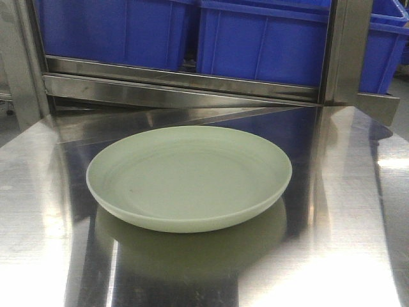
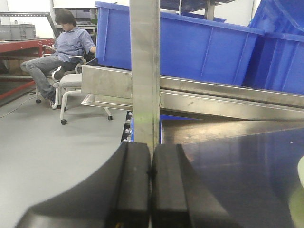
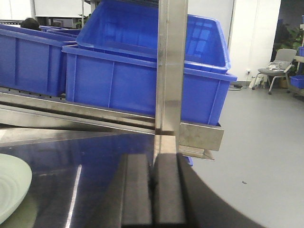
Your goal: Place green plate on second shelf with right arm
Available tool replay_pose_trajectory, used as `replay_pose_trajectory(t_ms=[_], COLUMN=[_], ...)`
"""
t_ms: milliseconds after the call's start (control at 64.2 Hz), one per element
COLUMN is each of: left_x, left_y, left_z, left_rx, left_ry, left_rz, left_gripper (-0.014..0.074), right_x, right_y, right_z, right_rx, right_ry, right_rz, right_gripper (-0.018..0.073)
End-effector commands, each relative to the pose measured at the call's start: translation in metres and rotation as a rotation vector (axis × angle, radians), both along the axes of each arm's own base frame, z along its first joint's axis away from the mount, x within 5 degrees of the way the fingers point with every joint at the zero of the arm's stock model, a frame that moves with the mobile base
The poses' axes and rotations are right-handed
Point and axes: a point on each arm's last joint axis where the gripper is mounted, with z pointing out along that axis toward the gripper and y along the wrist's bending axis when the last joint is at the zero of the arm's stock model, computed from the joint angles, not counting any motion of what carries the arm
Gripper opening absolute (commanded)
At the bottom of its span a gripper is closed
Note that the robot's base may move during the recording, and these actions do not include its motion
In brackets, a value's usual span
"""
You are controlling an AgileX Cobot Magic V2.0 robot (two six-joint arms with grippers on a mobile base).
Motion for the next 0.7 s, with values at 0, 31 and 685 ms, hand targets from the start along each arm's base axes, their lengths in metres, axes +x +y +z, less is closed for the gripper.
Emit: replay_pose_trajectory(t_ms=[0,31,685], left_x=[0.000,0.000,0.000], left_y=[0.000,0.000,0.000], left_z=[-0.004,-0.004,-0.004], left_rx=[-0.006,-0.006,-0.006], left_ry=[-0.066,-0.066,-0.066], left_rz=[0.000,0.000,0.000], left_gripper=[0.0130,0.0130,0.0130], right_x=[-0.004,-0.004,-0.011], right_y=[-0.001,-0.001,-0.003], right_z=[0.015,0.015,0.033], right_rx=[0.005,0.005,0.074], right_ry=[-0.123,-0.123,-0.323], right_rz=[-0.005,-0.005,-0.007], right_gripper=[0.0048,0.0048,0.0048])
